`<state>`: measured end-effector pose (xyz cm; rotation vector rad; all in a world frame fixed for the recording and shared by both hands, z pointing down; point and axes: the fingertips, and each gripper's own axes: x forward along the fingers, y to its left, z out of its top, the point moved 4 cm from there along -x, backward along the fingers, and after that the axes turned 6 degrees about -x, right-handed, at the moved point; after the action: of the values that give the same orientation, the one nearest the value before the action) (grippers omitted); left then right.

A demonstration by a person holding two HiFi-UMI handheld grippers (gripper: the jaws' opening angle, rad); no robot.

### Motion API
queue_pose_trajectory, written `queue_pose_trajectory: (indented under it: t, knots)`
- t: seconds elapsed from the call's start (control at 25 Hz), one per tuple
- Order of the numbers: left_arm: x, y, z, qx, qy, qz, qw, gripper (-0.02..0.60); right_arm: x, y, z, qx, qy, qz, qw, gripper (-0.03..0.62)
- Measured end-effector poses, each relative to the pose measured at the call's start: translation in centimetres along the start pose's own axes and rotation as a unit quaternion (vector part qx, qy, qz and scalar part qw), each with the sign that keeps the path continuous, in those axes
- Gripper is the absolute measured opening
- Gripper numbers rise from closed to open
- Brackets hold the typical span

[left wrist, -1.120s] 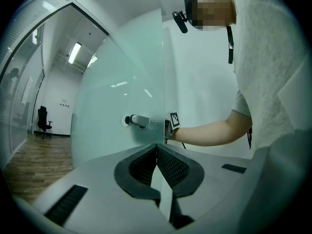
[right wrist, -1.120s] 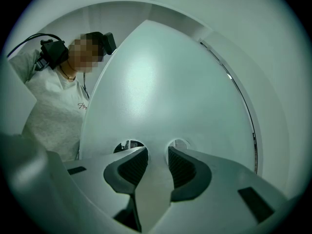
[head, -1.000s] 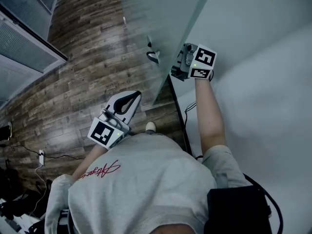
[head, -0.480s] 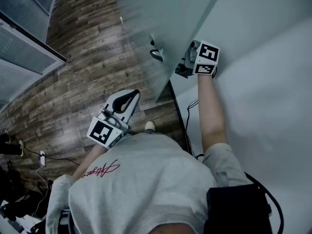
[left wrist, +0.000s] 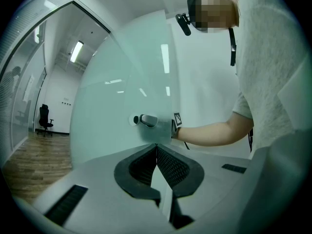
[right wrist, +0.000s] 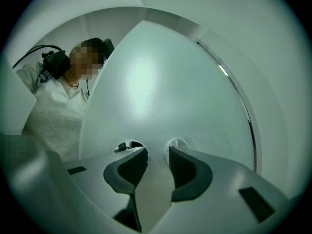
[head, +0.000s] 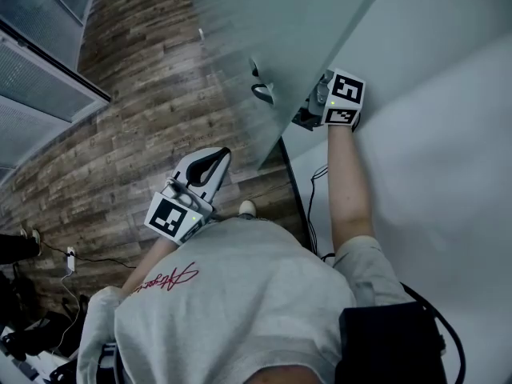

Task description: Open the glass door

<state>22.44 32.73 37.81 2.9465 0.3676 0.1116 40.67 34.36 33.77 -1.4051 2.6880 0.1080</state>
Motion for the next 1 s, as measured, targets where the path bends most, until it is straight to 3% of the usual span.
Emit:
queue_pose_trajectory:
  t: [0.36,0.52,0.92,1.0]
  knots:
    - [-0.2,0.3,-0.1,0.003,0.003,-0.008,1.0,0.017,-0.3,0.1,0.1,0.009,0.007,0.007,1.0,0.138]
    - [-0.3,0.6,-0.1,0.001,0.002,-0.007,1.0,0.017,-1.1,0.2,0.1,0.006,0.002,-0.008,1.0,0.138]
    - [1.0,0.7,-0.1,-0.001,0.008,-0.03,0.9995,0.017,-3.4,2.1,0.0,-0.036,-0.017,-0.136,0.99,0.135]
    - [1.3,0.6,0.1,-0.003,0.008,-0.042,0.9991,0.017,-4.1,3.2,-0.2,-0.048,-0.01,-0.17,0.984,0.08]
